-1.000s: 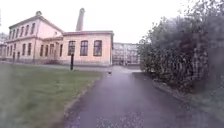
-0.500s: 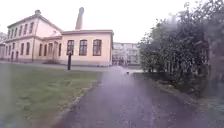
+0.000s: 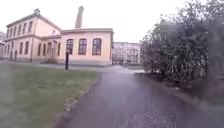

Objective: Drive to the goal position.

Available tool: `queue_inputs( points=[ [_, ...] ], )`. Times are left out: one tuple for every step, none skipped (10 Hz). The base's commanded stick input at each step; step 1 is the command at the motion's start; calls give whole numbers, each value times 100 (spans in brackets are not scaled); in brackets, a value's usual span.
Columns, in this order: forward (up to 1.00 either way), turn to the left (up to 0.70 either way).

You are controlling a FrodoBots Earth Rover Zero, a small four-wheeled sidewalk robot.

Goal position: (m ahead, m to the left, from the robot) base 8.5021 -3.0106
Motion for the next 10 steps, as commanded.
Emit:
queue_inputs(
  points=[
    [85,-34],
    [85,-34],
    [85,-18],
    [85,0],
    [85,0],
    [85,0],
    [85,0],
    [85,0],
    [85,0],
    [85,0]
  ],
)
